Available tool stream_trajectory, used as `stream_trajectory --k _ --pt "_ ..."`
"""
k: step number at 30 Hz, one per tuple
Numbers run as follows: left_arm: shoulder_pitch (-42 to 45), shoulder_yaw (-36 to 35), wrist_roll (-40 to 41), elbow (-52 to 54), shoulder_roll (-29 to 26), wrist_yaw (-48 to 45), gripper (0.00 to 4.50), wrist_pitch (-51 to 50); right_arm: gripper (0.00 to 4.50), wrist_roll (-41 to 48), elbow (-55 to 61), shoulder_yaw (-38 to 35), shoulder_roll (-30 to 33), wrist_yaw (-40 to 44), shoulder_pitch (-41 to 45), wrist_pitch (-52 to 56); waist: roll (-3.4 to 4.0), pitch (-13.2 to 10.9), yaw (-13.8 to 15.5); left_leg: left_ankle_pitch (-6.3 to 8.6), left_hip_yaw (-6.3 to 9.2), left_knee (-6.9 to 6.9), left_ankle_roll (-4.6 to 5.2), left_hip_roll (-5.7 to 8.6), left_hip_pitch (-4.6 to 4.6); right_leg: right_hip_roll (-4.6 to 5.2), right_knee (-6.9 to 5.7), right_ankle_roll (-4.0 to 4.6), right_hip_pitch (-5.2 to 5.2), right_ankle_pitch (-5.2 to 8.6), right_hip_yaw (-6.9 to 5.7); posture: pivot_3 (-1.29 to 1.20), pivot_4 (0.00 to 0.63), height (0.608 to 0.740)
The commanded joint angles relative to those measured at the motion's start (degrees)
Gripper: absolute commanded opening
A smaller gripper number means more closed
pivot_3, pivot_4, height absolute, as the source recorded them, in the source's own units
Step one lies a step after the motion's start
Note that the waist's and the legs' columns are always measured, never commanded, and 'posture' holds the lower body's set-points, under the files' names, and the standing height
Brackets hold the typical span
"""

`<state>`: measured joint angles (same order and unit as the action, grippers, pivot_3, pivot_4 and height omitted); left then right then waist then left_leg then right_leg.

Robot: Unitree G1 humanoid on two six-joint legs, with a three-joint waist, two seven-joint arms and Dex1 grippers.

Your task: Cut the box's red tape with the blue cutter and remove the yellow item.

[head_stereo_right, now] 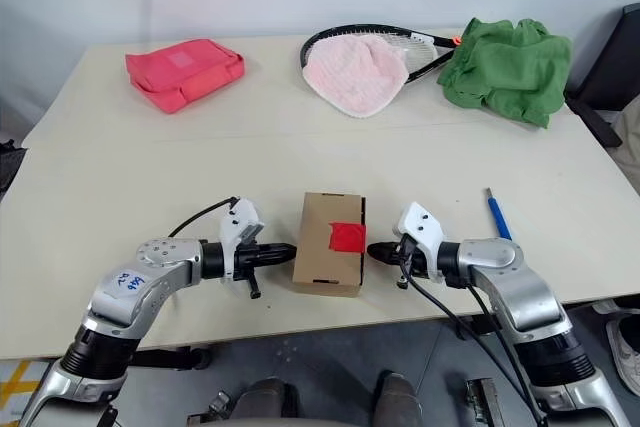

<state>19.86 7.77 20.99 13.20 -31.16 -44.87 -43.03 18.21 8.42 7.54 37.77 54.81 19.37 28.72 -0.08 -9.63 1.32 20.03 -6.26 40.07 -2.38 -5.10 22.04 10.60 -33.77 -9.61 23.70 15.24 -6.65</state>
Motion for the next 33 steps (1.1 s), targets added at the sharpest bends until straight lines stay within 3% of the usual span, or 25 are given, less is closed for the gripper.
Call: stream_trajectory --k 1,33 --pt "-0.06 -0.15 1.02 2.67 0.11 -0.34 0.00 0.28 0.05 -0.08 -0.34 -0.74 -0.67 -0.36 1.64 -0.76 0.00 0.00 0.00 0.00 0.00 0.00 0.00 0.00 0.00 0.00 0.00 0.00 0.00 0.00 0.00 0.00 0.150 0.740" --pt "-0.96 -1.10 1.77 3.71 -1.13 -0.55 0.00 0.62 0.05 -1.35 -9.17 -1.08 -7.46 -1.09 8.75 -4.75 0.00 0.00 -0.18 0.00 0.00 -0.01 0.00 0.00 0.00 0.00 0.00 0.00 0.01 0.00 0.00 0.00 0.150 0.740"
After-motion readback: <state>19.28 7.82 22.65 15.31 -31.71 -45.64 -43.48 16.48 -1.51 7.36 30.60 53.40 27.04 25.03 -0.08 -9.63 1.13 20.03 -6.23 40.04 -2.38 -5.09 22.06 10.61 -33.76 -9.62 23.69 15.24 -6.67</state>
